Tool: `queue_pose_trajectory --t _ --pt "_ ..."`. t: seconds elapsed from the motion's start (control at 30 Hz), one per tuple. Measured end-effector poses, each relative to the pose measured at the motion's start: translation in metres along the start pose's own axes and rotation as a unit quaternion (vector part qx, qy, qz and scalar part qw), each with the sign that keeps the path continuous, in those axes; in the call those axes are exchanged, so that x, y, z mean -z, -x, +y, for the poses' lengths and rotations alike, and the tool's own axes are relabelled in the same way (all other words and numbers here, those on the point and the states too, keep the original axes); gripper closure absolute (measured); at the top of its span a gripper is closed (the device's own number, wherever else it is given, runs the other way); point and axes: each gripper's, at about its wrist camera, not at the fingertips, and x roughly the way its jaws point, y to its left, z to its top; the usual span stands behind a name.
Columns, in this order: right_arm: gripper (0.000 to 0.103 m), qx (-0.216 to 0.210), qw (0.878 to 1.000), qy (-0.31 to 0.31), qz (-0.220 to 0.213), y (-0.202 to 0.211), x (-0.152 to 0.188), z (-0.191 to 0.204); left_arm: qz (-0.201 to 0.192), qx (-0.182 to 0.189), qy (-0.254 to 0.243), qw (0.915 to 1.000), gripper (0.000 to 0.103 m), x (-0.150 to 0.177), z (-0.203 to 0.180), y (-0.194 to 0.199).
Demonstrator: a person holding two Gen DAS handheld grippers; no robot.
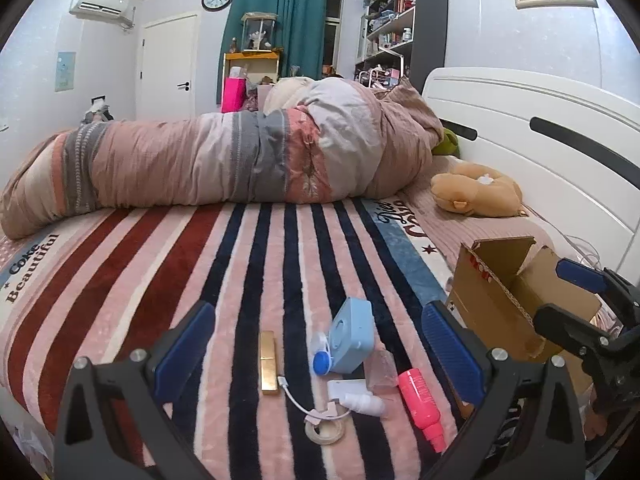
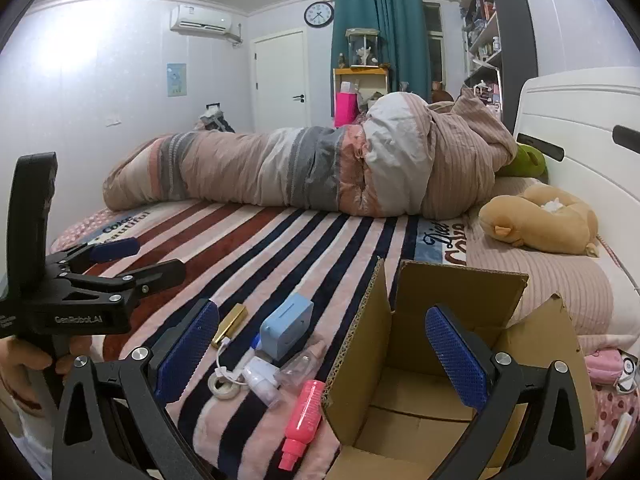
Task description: Organize rigid objects
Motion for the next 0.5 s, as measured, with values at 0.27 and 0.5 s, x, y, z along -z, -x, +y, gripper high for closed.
queue_pose_trajectory --t 0.27,0.5 --pt "0.000 -0.005 1.000 -0.007 0.003 -0.0004 -0.0001 0.0013 -0.002 -0.003 -0.001 1.0000 0.000 0.0006 0.0018 0.0027" --pt "0.000 -0.007 1.000 -0.009 0.005 -0.0008 0.0013 0.0014 -0.002 -0.003 0.001 1.0000 0.000 0.0014 0.0033 0.0030"
